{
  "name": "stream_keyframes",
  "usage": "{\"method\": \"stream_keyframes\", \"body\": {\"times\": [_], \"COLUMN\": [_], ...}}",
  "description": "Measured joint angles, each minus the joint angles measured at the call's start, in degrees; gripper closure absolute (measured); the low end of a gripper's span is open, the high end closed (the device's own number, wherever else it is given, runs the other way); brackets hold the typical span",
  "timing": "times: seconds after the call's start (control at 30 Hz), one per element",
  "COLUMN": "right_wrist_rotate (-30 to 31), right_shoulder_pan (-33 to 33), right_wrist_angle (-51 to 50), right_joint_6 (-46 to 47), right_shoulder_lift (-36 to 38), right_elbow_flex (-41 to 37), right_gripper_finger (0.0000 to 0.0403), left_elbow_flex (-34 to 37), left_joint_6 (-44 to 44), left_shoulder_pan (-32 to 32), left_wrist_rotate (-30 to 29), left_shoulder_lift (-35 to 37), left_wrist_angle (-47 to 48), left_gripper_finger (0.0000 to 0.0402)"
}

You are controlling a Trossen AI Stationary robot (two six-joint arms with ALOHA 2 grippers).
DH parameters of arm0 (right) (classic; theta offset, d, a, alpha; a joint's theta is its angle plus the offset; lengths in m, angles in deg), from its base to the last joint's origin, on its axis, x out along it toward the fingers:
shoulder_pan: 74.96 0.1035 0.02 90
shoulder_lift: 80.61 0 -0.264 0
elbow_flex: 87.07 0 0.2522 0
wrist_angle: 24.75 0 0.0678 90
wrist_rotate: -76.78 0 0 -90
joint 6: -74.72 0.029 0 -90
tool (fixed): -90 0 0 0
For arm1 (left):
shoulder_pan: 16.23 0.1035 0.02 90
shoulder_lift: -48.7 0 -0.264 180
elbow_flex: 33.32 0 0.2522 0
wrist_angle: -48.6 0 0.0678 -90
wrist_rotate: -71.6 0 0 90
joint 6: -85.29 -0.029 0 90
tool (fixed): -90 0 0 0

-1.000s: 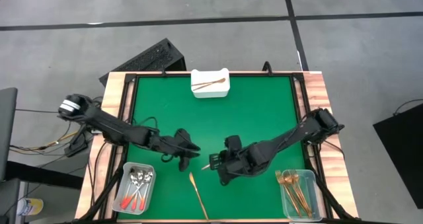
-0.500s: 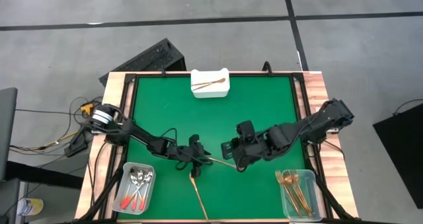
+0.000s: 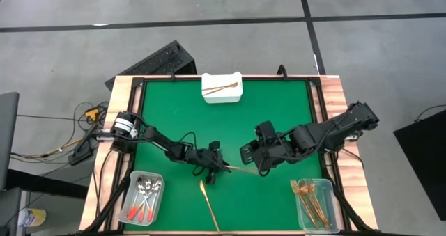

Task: Sort silverware by color (type)
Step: Put the gold table knife into the white bin

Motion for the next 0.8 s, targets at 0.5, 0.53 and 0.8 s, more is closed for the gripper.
{"method": "stream_keyframes", "body": {"times": [0.5, 0.53, 0.8], "right_wrist_rotate": [0.01, 0.00, 1.24], "right_shoulder_pan": [0.73, 0.74, -0.97], "right_wrist_angle": [-1.34, -1.43, -2.52], "right_joint_6": [0.41, 0.22, -5.39], "right_shoulder_lift": [-0.03, -0.03, 2.56], "right_elbow_flex": [-0.02, 0.00, 0.00], "right_gripper_finger": [0.0353, 0.0353, 0.0353], "left_elbow_flex": [1.21, 1.20, 0.72], "left_joint_6": [2.25, 1.24, -9.04], "left_shoulder_pan": [2.54, 3.58, 16.31], "left_wrist_rotate": [1.21, 1.18, -0.29], "left_shoulder_lift": [9.79, 11.84, 31.34], "left_wrist_angle": [7.51, 8.85, 26.45], "left_gripper_finger": [0.0394, 0.0395, 0.0395]}}
